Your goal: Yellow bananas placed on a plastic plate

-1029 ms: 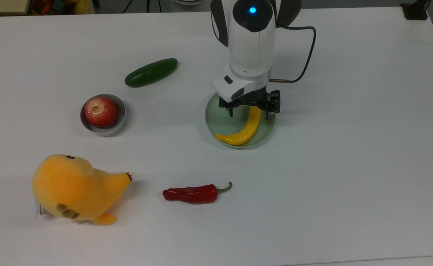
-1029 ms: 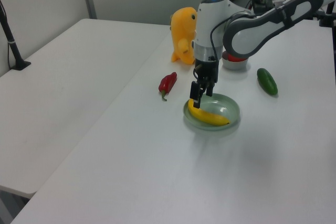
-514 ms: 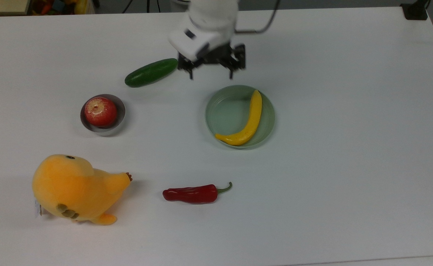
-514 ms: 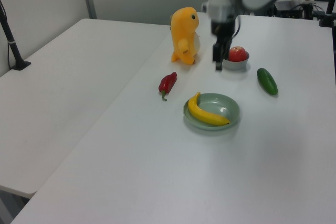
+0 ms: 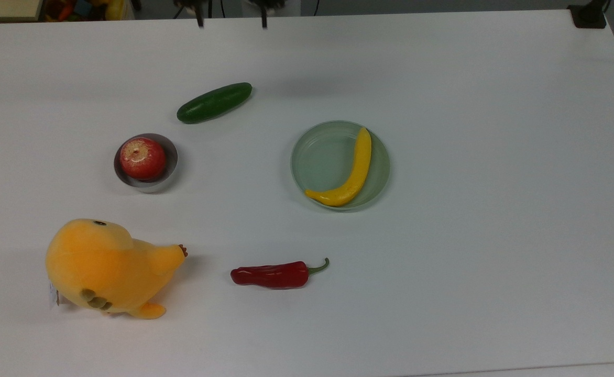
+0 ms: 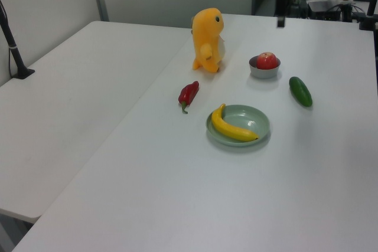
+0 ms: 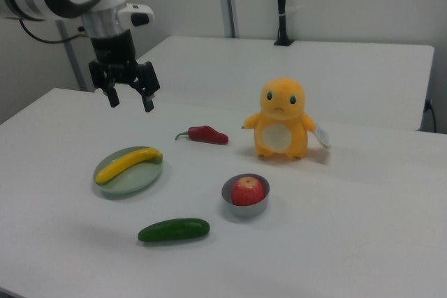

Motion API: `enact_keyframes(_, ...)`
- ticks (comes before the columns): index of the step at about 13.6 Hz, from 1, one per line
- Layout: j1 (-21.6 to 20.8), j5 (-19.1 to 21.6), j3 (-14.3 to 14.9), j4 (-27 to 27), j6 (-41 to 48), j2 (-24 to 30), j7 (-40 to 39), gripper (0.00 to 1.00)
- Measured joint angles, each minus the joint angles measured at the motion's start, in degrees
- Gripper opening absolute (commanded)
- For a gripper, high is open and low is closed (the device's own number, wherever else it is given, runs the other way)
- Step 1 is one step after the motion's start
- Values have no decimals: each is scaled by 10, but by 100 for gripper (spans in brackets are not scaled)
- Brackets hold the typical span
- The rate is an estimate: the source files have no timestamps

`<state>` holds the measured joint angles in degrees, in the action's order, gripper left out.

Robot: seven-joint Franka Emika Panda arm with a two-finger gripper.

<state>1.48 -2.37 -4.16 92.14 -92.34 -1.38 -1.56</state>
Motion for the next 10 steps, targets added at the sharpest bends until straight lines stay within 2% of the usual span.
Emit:
enact_keyframes(5,1,0,22,26,38,55,-2,100)
enact_keyframes(10,1,0,28,43,39,65,-2,100)
